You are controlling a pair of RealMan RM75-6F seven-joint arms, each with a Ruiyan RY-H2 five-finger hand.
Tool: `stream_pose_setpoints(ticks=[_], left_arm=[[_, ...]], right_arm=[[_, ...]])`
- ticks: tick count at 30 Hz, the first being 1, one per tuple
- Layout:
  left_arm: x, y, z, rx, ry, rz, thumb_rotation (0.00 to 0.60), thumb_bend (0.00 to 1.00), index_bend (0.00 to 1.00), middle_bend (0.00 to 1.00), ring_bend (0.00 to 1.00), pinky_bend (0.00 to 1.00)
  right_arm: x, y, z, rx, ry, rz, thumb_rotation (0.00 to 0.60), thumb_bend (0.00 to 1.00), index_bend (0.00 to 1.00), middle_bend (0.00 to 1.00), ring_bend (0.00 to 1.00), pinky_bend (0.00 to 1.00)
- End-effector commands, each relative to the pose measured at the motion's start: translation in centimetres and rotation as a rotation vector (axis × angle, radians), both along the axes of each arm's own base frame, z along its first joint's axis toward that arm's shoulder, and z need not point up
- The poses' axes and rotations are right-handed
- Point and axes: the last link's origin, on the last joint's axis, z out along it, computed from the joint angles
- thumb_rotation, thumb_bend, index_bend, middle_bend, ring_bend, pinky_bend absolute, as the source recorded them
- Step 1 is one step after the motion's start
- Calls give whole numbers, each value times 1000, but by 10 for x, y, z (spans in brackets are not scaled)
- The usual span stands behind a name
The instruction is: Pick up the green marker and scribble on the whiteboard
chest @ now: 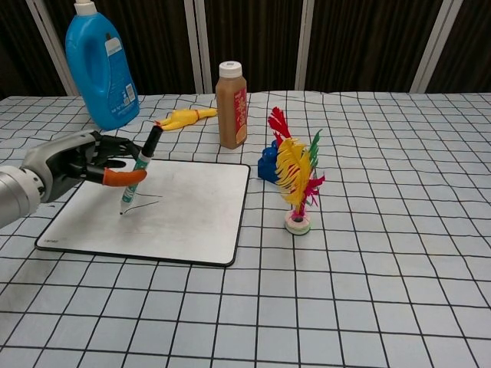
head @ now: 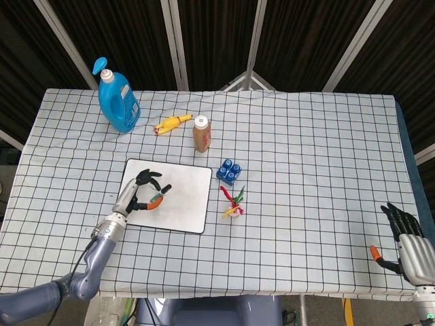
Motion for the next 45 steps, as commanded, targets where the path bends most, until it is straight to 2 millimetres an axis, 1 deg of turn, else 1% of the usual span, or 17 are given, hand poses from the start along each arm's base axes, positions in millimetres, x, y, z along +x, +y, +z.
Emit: stream_pose_setpoints(ticks=[1, 8, 10, 12, 19, 21, 26, 31, 35, 37, 39, 42, 45], left_arm=[[-3, -5, 18, 25, -20, 10, 600, 502, 753, 203, 18, 33], [6, 1, 38, 79, -21, -21, 600, 502, 752, 204, 18, 31], [5, 4, 40, 91, 3, -25, 600, 503, 752, 204, 18, 31], [1, 7, 42, 112, 63, -35, 600, 502, 752, 204, 18, 31], [-20, 20, 43, 167, 464, -150, 600, 502, 752, 204, 18, 31], [-26, 24, 42, 164, 575, -177, 600, 482, 752, 203, 18, 31], [-35, 30, 43, 186, 765, -227, 600, 425, 752, 203, 17, 30], [-44, 32, 37, 187, 928, -227, 600, 385, 744, 192, 16, 29], [-46, 31, 32, 171, 953, -217, 600, 325, 675, 116, 7, 14], [-48, 30, 31, 160, 957, -201, 600, 300, 616, 60, 2, 4], [-50, 29, 30, 150, 967, -191, 600, 272, 534, 11, 0, 0], [-53, 28, 30, 134, 975, -179, 600, 248, 438, 0, 0, 0], [-54, 26, 34, 132, 962, -155, 600, 233, 385, 0, 0, 0]], right_arm=[[0, -1, -1, 1, -3, -2, 600, 354, 0, 0, 0, 0], [1, -1, -1, 4, -3, 0, 600, 354, 0, 0, 0, 0], [1, -1, -1, 4, -2, 0, 600, 354, 0, 0, 0, 0], [1, -1, 0, 2, -4, -1, 600, 355, 0, 0, 0, 0], [1, -1, 0, 3, -5, -2, 600, 354, 0, 0, 0, 0], [1, -1, 0, 3, -4, -2, 600, 354, 0, 0, 0, 0], [1, -1, 0, 1, -3, -5, 600, 355, 0, 0, 0, 0], [1, -1, 0, 1, -1, -4, 600, 354, 0, 0, 0, 0], [1, -1, 0, 1, -1, -3, 600, 355, 0, 0, 0, 0], [1, -1, 0, 1, -1, -5, 600, 354, 0, 0, 0, 0], [0, -1, 1, 0, 0, -4, 600, 354, 0, 0, 0, 0], [1, -1, 1, 0, 1, -2, 600, 355, 0, 0, 0, 0], [1, -1, 0, 2, 1, -1, 600, 354, 0, 0, 0, 0]])
